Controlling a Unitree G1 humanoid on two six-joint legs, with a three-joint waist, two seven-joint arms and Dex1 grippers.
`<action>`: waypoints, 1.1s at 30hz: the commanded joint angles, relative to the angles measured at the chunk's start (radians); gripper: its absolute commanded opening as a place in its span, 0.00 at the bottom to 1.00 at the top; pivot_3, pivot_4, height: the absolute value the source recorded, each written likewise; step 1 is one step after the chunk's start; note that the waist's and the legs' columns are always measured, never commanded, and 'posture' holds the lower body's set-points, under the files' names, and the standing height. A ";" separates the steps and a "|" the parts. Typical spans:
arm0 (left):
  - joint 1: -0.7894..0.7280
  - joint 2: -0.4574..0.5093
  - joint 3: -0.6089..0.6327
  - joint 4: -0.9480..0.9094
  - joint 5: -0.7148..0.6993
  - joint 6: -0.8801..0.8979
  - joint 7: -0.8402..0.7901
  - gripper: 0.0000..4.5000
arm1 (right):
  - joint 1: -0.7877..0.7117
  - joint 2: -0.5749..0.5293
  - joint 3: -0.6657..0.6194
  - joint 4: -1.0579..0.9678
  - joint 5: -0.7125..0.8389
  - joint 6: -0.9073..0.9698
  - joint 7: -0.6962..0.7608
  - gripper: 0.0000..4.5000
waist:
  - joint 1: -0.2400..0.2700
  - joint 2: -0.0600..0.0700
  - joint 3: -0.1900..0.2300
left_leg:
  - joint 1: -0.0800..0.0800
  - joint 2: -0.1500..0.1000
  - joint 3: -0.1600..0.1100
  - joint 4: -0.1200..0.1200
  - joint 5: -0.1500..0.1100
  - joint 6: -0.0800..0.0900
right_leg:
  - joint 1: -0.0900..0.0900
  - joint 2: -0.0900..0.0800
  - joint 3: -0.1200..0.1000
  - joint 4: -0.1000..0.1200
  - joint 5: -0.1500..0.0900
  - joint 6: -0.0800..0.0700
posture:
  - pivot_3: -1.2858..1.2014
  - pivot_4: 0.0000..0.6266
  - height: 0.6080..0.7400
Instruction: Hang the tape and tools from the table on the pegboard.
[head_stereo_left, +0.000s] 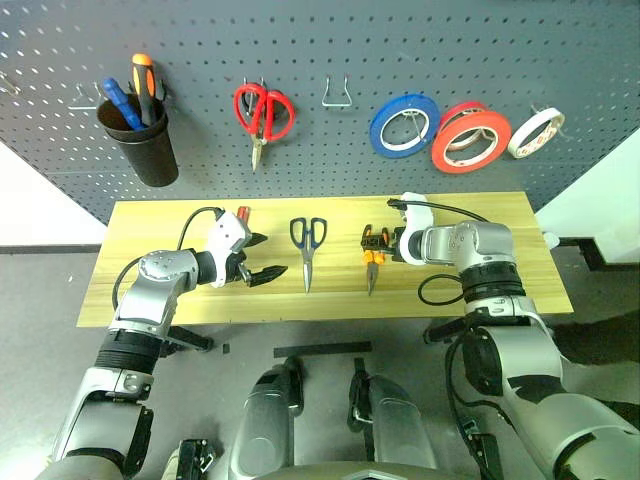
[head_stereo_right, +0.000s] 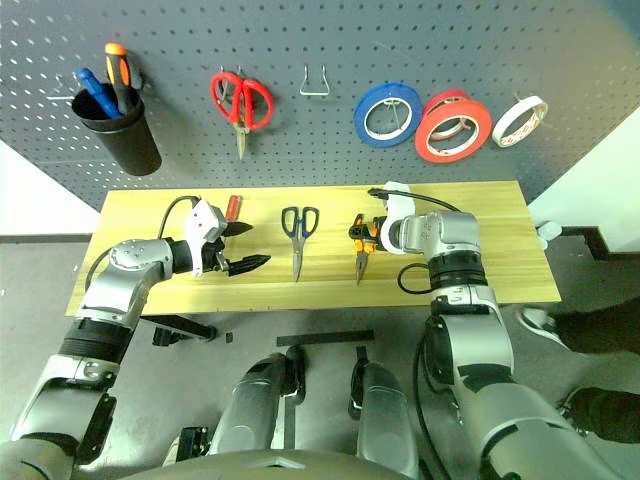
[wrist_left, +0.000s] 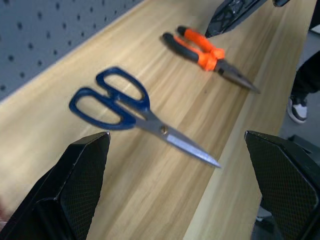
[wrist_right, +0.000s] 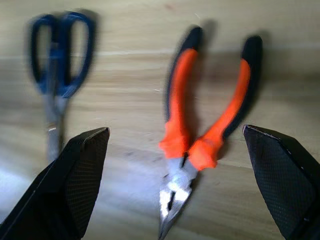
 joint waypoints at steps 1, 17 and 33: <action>-0.020 0.005 -0.013 -0.020 0.019 0.003 0.014 1.00 | -0.038 0.008 -0.033 0.069 -0.020 -0.057 -0.051 1.00 | 0.002 0.000 0.016 | -0.001 0.000 0.000 0.000 0.000 0.000 | -0.001 0.000 0.000 0.000 0.000 0.001 | 0.61 0.70 0.94; 0.022 0.008 0.008 0.065 0.011 -0.083 0.005 1.00 | -0.114 0.025 -0.069 0.198 -0.021 -0.103 -0.079 1.00 | 0.022 -0.004 0.041 | -0.003 0.001 0.002 -0.003 -0.001 -0.003 | -0.005 0.000 0.000 0.000 -0.003 0.005 | 0.62 0.69 0.94; 0.001 -0.001 -0.024 0.173 0.051 -0.219 -0.002 1.00 | -0.056 0.095 0.082 0.193 -0.135 -0.085 -0.086 1.00 | 0.021 -0.007 0.039 | -0.002 0.001 0.002 -0.014 0.000 -0.005 | -0.004 0.001 0.000 -0.012 0.000 0.004 | 0.62 0.63 0.94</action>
